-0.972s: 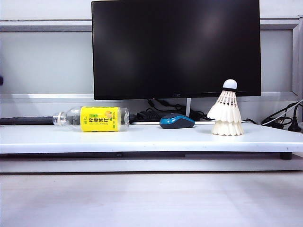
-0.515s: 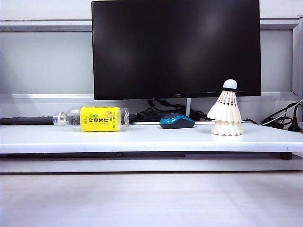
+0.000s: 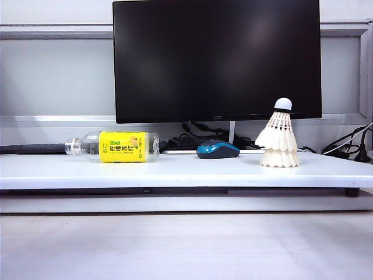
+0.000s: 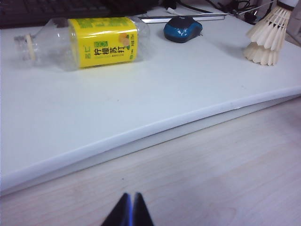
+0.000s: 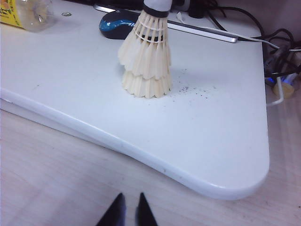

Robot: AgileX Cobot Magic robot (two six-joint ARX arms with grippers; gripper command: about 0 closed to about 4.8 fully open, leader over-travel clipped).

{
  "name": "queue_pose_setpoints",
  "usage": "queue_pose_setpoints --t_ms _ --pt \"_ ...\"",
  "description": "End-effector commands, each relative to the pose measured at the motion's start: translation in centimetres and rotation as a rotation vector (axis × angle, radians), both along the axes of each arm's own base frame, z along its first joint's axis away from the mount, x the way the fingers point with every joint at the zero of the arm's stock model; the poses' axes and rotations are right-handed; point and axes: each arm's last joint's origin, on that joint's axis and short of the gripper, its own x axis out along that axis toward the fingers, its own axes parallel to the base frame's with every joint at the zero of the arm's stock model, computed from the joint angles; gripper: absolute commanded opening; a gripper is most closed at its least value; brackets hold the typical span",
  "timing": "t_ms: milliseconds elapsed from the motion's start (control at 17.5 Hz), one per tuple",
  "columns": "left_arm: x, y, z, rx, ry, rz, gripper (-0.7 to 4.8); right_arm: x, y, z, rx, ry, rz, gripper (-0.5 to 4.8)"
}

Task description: Stack the badminton balls on the table vertically.

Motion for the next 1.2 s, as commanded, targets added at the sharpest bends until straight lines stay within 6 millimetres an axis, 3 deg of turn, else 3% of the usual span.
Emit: queue_pose_setpoints --t_ms 57,572,972,1201 --pt "0.0 0.0 0.0 -0.001 -0.002 -0.003 0.23 0.0 0.0 0.0 0.003 0.002 -0.002 0.44" --pt "-0.2 0.5 0.6 -0.041 -0.071 0.023 0.23 0.2 -1.5 0.5 0.020 -0.054 -0.152 0.44" --pt "0.8 3.2 0.7 -0.037 -0.087 0.312 0.23 0.3 -1.7 0.5 0.020 -0.058 -0.181 0.44" --pt "0.9 3.9 0.7 -0.033 -0.089 0.389 0.23 0.3 -1.9 0.5 0.019 -0.058 -0.201 0.44"
